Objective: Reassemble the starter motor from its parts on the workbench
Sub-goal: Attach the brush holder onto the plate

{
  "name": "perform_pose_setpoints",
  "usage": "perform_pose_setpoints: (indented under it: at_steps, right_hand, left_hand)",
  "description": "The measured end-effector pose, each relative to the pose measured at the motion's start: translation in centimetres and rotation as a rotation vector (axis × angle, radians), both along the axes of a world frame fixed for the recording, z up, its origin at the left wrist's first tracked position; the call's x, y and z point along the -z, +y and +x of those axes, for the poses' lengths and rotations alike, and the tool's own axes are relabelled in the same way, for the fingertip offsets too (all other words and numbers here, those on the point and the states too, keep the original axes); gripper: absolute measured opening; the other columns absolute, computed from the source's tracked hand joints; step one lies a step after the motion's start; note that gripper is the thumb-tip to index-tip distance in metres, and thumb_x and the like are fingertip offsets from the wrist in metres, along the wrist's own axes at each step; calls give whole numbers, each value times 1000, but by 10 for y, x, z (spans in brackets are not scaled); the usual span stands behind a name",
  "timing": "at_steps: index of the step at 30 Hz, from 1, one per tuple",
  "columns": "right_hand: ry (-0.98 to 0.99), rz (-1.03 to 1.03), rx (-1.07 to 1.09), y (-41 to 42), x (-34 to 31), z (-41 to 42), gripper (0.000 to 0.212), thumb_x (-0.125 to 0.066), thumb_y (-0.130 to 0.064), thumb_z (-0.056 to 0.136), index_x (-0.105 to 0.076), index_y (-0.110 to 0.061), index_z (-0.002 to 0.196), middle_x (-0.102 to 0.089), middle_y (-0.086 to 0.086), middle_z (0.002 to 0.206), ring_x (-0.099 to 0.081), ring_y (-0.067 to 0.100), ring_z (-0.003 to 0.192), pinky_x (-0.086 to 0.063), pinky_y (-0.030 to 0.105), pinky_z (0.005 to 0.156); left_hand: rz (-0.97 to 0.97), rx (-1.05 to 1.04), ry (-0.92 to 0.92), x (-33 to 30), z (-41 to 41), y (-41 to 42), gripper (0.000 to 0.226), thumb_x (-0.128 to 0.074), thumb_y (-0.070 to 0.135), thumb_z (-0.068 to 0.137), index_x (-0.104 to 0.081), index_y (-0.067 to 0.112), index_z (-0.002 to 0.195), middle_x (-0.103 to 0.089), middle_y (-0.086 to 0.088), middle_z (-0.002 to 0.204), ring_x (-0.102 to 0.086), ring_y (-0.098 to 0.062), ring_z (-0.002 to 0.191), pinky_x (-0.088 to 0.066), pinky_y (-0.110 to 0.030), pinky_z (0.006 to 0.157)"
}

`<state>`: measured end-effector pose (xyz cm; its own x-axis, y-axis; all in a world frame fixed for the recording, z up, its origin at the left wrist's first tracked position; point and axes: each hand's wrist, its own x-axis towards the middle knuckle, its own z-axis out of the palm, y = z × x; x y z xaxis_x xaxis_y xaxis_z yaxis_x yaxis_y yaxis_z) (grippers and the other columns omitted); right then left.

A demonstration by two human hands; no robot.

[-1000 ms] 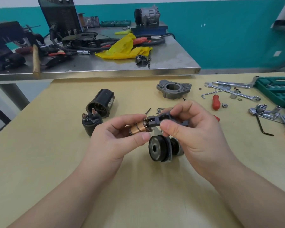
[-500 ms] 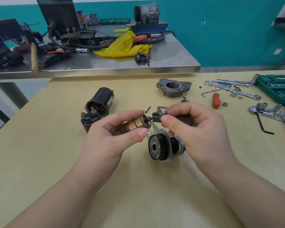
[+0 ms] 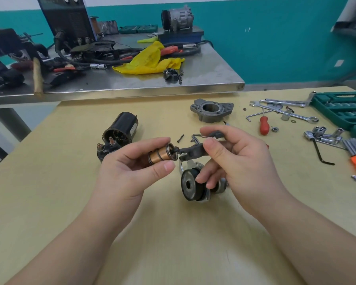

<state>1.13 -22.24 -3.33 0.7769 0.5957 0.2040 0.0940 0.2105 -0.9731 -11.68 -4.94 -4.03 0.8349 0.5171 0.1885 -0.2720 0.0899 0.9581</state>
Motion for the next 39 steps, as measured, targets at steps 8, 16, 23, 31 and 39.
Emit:
perform_pose_setpoints:
  at_steps: [8,16,23,31,39]
  right_hand:
    - [81,10,46,3,2,1,10,-68,-15,104,-71,-15,114,-80,12,84,-79,33,67,-60,30,54]
    - [53,27,40,0,-1,-3,4,-70,-12,102,-71,-9,106,-78,15,78,-77,32,62,-60,30,52]
    - [261,107,-36,0,-3,-3,20,-73,-18,95,-69,-4,109,-77,24,85,-75,29,61,-57,26,51]
    - [480,189,-122,1,-7,-8,29,-67,-17,95,-60,1,118,-78,18,85,-76,22,63,-58,22,52]
    - [-135,-279,94,3,-1,-8,25,-57,-51,100,-73,-31,101,-73,-6,78,-63,7,62,-47,28,59]
  left_hand:
    - [71,22,3,2,0,-2,49,-100,24,63,-86,24,110,-82,-5,102,-76,-14,97,-58,-20,85]
    - [325,-27,11,5,0,-8,35,-88,12,75,-86,21,108,-79,1,98,-74,-11,94,-56,-19,84]
    - [230,-50,13,3,1,-15,43,-86,27,68,-83,30,111,-84,-1,98,-79,-14,91,-60,-22,84]
    - [82,-32,-55,2,4,-20,40,-95,38,70,-86,34,109,-83,-6,106,-79,-22,100,-62,-30,90]
    - [-111,17,-90,0,7,-21,39,-91,23,78,-84,19,116,-81,-15,108,-78,-29,90,-62,-29,81]
